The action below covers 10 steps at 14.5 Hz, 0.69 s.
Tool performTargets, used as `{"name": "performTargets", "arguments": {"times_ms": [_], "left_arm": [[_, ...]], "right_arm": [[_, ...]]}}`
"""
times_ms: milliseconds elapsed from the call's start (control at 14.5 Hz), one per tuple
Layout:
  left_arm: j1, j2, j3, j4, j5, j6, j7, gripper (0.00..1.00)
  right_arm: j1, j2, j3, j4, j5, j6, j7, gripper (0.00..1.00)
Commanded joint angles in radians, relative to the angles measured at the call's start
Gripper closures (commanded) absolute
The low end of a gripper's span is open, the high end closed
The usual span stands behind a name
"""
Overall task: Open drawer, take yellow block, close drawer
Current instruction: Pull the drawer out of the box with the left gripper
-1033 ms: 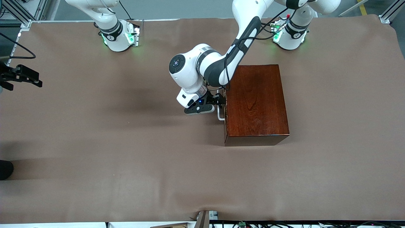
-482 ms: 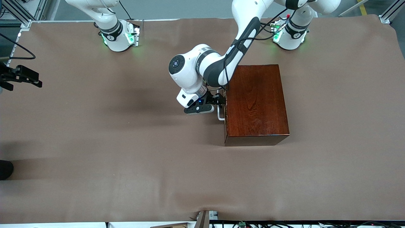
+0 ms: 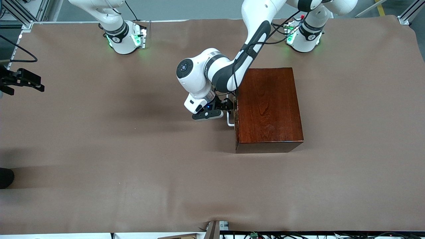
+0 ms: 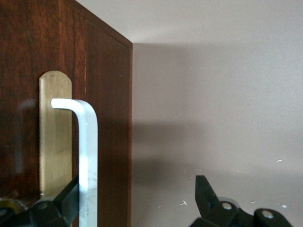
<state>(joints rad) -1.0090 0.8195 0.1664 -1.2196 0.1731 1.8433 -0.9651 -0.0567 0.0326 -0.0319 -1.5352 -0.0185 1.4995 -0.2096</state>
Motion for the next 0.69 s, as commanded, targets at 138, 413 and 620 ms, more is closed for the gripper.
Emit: {"name": "performTargets", "arguments": {"times_ms": [138, 413, 620], "left_arm": [[-0.008, 0.029, -0.008, 0.037, -0.018, 0.114, -0.134, 0.0], [-0.008, 0.029, -0.03, 0.038, -0.032, 0.174, -0.236, 0.0], [-0.008, 0.03, -0.031, 0.038, -0.032, 0.266, -0.322, 0.0]], "right_arm": [[-0.022, 0.01, 0.015, 0.023, -0.003, -0.016, -0.002, 0.0], [-0.022, 0.01, 0.015, 0.023, -0.003, -0.018, -0.002, 0.0], [-0.02, 0.01, 0.015, 0.023, -0.003, -0.016, -0.002, 0.0]]}}
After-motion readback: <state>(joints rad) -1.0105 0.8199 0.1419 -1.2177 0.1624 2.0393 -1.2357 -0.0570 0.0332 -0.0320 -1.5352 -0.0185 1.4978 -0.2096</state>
